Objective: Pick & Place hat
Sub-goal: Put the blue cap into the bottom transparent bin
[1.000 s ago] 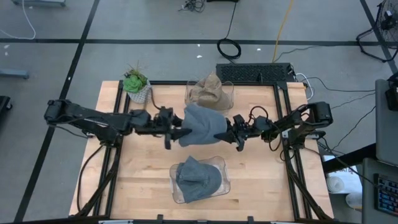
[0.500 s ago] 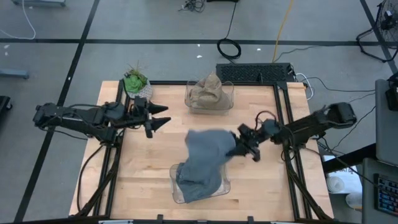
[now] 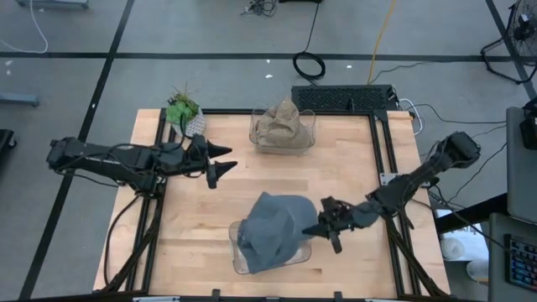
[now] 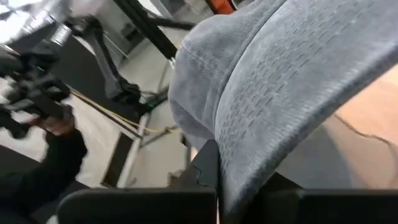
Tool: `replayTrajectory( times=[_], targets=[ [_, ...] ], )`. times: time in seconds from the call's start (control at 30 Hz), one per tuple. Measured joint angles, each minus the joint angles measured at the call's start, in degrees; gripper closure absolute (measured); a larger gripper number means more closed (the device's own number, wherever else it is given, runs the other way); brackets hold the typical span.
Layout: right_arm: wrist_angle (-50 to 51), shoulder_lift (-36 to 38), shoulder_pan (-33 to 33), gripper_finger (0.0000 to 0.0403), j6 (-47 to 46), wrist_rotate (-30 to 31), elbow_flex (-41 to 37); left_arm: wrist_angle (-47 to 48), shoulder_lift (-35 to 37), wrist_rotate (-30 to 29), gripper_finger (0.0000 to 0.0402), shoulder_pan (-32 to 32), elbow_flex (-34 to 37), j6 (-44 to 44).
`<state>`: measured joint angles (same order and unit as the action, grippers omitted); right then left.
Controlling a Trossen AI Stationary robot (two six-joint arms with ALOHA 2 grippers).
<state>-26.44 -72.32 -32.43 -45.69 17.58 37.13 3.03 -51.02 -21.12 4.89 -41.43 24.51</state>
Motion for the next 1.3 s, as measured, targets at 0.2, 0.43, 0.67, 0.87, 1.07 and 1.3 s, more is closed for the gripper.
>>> replayTrajectory(
  times=[0.2,0.43,0.67,0.87,1.07,1.3],
  targets=[
    [-4.1,-6.1,-3.1,0.0402,-0.8,0.5,4.6,0.2,0.0,0.0,0.0121,0.0,0.0,0.2],
    [-4.7,-14.2,-2.7,0.0403,-7.6,0.7,5.3,0.9,0.0,0.0,0.0125,0.0,0.0,0.2],
    [-10.6,-18.2,-2.5,0.0403,-9.1,0.7,5.3,1.6,0.0,-0.3,0.0122,0.0,0.0,0.0],
    [-11.3,-18.0,-4.4,0.0403,-11.5,0.1,5.3,1.8,0.0,-0.5,0.0121,0.0,0.0,0.0],
    [-2.9,-17.2,-4.8,0.0400,-12.0,2.0,5.3,1.9,0.0,-2.0,0.0121,0.0,0.0,0.0],
    [-2.9,-17.4,-3.9,0.0386,-7.3,2.3,5.3,1.9,0.0,-2.5,0.0121,0.0,0.0,0.0]
  ],
)
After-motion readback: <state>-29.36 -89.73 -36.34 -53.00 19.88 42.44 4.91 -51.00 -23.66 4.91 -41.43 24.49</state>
